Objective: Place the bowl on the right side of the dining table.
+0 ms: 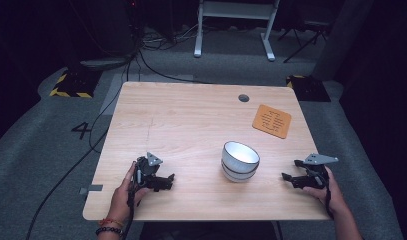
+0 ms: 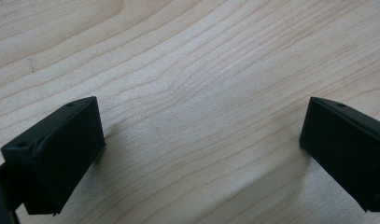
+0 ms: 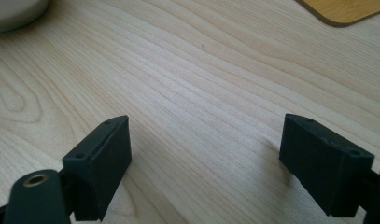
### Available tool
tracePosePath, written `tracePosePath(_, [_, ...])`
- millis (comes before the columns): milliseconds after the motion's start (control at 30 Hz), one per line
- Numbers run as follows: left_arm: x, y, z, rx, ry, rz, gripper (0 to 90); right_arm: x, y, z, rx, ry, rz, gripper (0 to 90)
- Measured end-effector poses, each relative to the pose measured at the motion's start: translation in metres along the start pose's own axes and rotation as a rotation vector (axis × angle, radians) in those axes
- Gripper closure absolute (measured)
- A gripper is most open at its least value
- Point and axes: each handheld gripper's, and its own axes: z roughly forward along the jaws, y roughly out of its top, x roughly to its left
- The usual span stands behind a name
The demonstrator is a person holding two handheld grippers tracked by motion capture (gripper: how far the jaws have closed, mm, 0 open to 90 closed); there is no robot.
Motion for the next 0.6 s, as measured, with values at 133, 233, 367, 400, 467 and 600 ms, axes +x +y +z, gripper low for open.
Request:
tracePosePath(133, [0.0, 0.0, 0.0, 0.0, 0.0, 0.0, 0.0, -0.0001, 0.0, 0.0, 0.001, 0.001, -0.001, 16.6])
tracePosePath(233, [0.0, 0.0, 0.0, 0.0, 0.0, 0.0, 0.0, -0.0001, 0.0, 0.0001, 0.0, 0.001, -0.001, 16.6])
tracePosePath(367, [0.0, 0.0, 0.0, 0.0, 0.0, 0.0, 0.0, 0.0004, 0.0001, 0.0001, 0.0, -0.002, 0.006, 16.9])
tracePosePath(400, [0.0, 0.0, 0.0, 0.0, 0.0, 0.0, 0.0, 0.0006, 0.0002, 0.0002, -0.001, -0.004, 0.009, 17.0])
tracePosePath(467, [0.0, 0.0, 0.0, 0.0, 0.0, 0.0, 0.0, 0.0006, 0.0002, 0.0003, -0.003, -0.004, 0.01, 17.2])
tracePosePath(600, [0.0, 0.0, 0.0, 0.0, 0.0, 0.0, 0.0, -0.0036, 0.0003, -0.0023, 0.015, 0.02, -0.015, 17.7])
